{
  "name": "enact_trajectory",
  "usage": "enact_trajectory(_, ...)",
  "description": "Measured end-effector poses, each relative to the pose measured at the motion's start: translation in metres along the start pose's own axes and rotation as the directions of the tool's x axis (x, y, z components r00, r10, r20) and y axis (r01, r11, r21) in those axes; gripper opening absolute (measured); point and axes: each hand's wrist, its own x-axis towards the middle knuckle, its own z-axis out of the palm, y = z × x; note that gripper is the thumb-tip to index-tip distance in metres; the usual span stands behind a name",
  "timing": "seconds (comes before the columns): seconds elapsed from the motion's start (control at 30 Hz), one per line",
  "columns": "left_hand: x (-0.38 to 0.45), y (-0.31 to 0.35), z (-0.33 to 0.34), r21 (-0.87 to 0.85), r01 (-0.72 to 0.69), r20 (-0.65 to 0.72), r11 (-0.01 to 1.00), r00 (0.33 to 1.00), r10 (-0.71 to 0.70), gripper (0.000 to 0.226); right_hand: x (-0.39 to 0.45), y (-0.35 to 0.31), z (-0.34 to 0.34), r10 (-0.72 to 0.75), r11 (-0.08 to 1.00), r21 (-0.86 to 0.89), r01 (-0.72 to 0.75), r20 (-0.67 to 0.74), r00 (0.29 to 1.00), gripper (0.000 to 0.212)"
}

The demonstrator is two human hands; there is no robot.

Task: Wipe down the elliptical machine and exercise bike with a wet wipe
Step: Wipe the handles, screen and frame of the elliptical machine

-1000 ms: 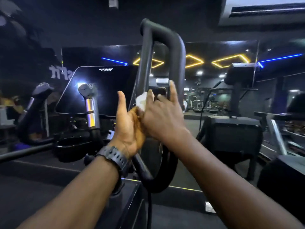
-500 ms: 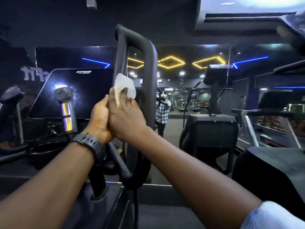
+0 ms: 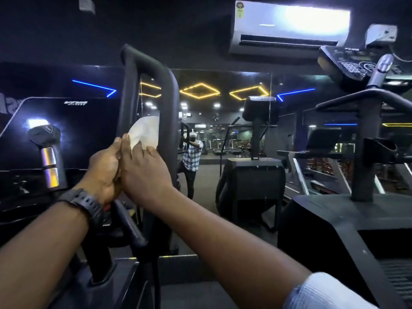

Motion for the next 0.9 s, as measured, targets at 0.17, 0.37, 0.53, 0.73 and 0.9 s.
enact_trajectory(0.17,-0.001,0.002,0.005,-0.04,0.066,-0.017,0.997,0.998,-0.067,0.033,-0.042,0.011,0.004,-0.143,0.987,-0.069,0.142,-0.015,0.99,0.066)
enact_trajectory(0.37,-0.002,0.002,0.001,-0.039,0.02,-0.015,0.999,1.0,-0.02,0.035,-0.017,0.005,-0.006,-0.089,0.991,-0.103,0.09,0.009,0.996,0.071)
enact_trajectory(0.53,0.006,-0.004,-0.004,-0.095,0.061,0.054,0.994,0.997,-0.056,0.033,-0.043,0.003,0.002,-0.103,0.991,-0.089,0.101,-0.014,0.995,0.07)
enact_trajectory(0.73,-0.003,-0.006,0.003,-0.19,0.052,0.135,0.98,0.99,-0.027,0.038,-0.012,0.015,-0.008,-0.125,0.987,-0.104,0.125,0.011,0.992,0.071)
enact_trajectory(0.9,0.002,0.0,0.001,-0.184,0.066,0.17,0.981,0.985,-0.035,0.049,-0.007,0.003,-0.007,-0.098,0.995,-0.022,0.099,0.014,0.995,0.067)
